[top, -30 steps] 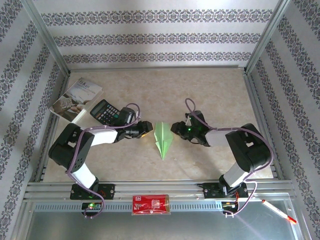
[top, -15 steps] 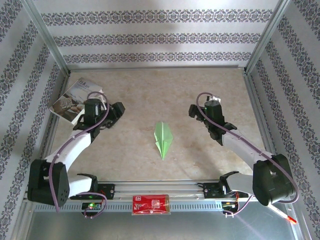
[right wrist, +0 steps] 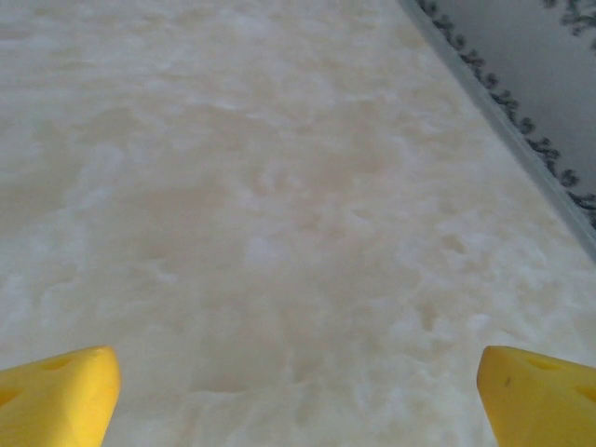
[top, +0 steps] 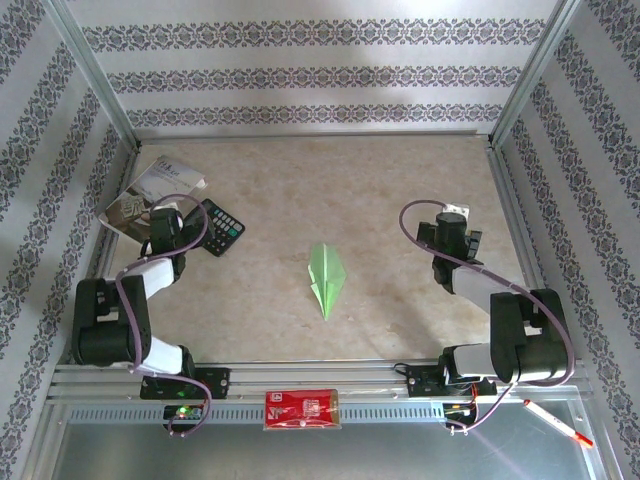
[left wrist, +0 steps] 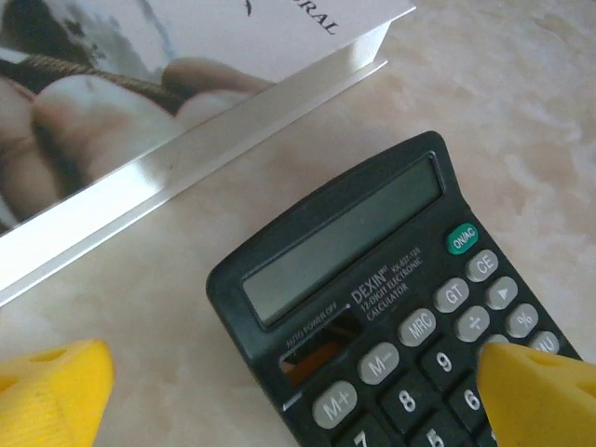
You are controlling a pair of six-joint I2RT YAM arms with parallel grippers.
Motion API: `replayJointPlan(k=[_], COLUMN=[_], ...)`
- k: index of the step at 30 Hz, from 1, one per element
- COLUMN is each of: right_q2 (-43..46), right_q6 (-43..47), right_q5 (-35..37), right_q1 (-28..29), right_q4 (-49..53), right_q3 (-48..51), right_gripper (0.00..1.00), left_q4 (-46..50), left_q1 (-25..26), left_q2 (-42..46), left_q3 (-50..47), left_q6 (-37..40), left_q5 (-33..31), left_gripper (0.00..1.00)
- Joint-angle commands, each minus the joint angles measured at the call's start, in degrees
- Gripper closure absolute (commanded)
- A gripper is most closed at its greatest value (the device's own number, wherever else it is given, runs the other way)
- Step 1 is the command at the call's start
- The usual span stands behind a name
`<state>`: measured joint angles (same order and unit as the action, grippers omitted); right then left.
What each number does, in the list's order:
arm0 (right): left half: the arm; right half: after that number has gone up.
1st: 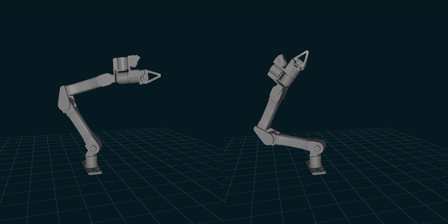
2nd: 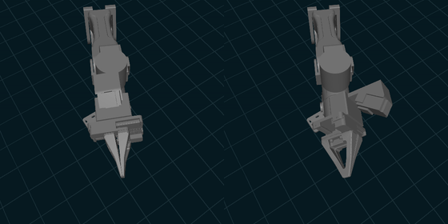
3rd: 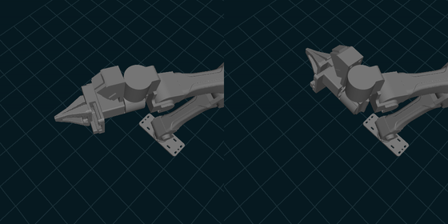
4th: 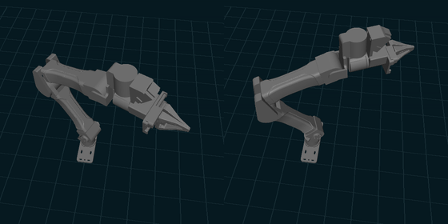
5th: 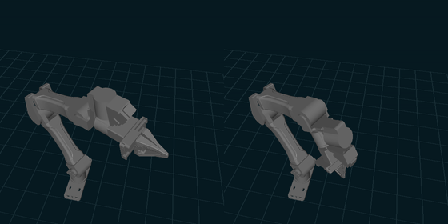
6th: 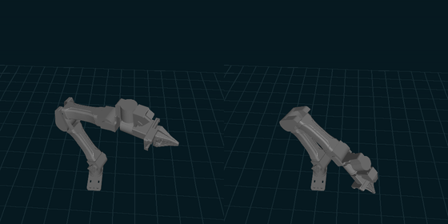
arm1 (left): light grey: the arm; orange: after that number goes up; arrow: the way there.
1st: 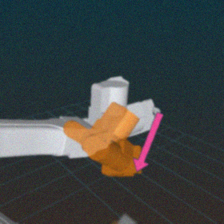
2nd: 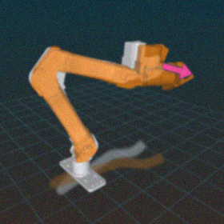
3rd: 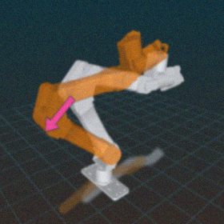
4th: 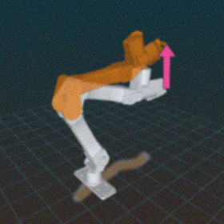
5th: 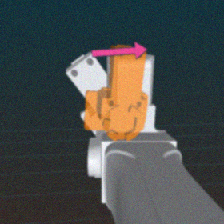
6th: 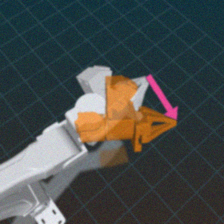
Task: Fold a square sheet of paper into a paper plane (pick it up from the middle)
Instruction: Reset both arms
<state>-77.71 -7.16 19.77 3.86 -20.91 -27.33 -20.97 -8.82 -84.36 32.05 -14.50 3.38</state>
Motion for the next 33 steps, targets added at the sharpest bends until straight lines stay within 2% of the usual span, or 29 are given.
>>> replayJointPlan(k=[1, 2, 3, 7, 8, 13, 16, 18, 19, 20, 22, 23, 33], right_q2=[-0.7, -1.1, -1.3, -1.1, -1.6, -9.5, -8.8, -9.1, -9.1, -9.2, -9.2, -9.2, -9.2], right_q6=[3.2, 3.3, 3.5, 3.7, 3.9, 3.4, 3.9, 4.1, 4.2, 4.2, 4.5, 4.5, 5.3], right_q5=[-6.6, -7.5, -8.7, -12.5, -13.4, -17.0, -17.4, -16.6, -15.8, -15.8, -15.6, -15.5, -15.0], right_q1=[-1.0, -1.1, -1.4, -2.0, -2.5, -3.9, -3.9, -3.6, -3.3, -3.3, -3.1, -3.1, -2.3], right_q4=[-11.3, -12.2, -12.9, -16.1, -18.5, -33.4, -30.8, -32.0, -32.6, -32.2, -32.1, -32.1, -32.0], right_q3=[0.5, 0.4, 0.5, 1.9, 2.8, 5.9, 5.5, 5.9, 6.2, 5.9, 5.8, 5.9, 5.8], right_gripper=[0.02, 0.02, 0.02, 0.02, 0.02, 0.02, 0.02, 0.02, 0.02, 0.02, 0.02, 0.02, 0.02], left_q4=[-15.8, -19.7, -17.5, -23.2, -25.7, -26.7, -31.3, -32.2, -35.6, -37.1, -32.1, -34.2, -35.0], left_q1=[-1.1, -1.2, -1.5, -1.4, -1.4, -0.8, 1.4, 4.6, 5.3, 5.0, 5.2, 5.7, 5.9], left_q2=[-1.6, -2.9, -2.2, -1.7, -2.1, -2.0, -2.9, -4.9, -7.4, -7.7, -6.3, -7.2, -7.0], left_q3=[-3.3, -4.4, -4.1, -7.1, -7.9, -8.5, -10.4, -10.4, -10.7, -11.1, -9.8, -10.0, -10.8], left_q6=[4.2, 4.2, 4.3, 6.0, 6.3, 7.4, 10.8, 14.9, 15.4, 14.1, 13.6, 13.7, 13.4], left_q5=[4.2, 5.2, 6.4, 9.9, 11.0, 12.0, 13.0, 12.2, 12.2, 10.6, 6.4, 5.1, 4.3], left_gripper=[0.0, 0.0, 0.0, 0.0, 0.0, 0.0, 0.0, 0.0, 0.0, 0.0, 0.0, 0.0, 0.0])
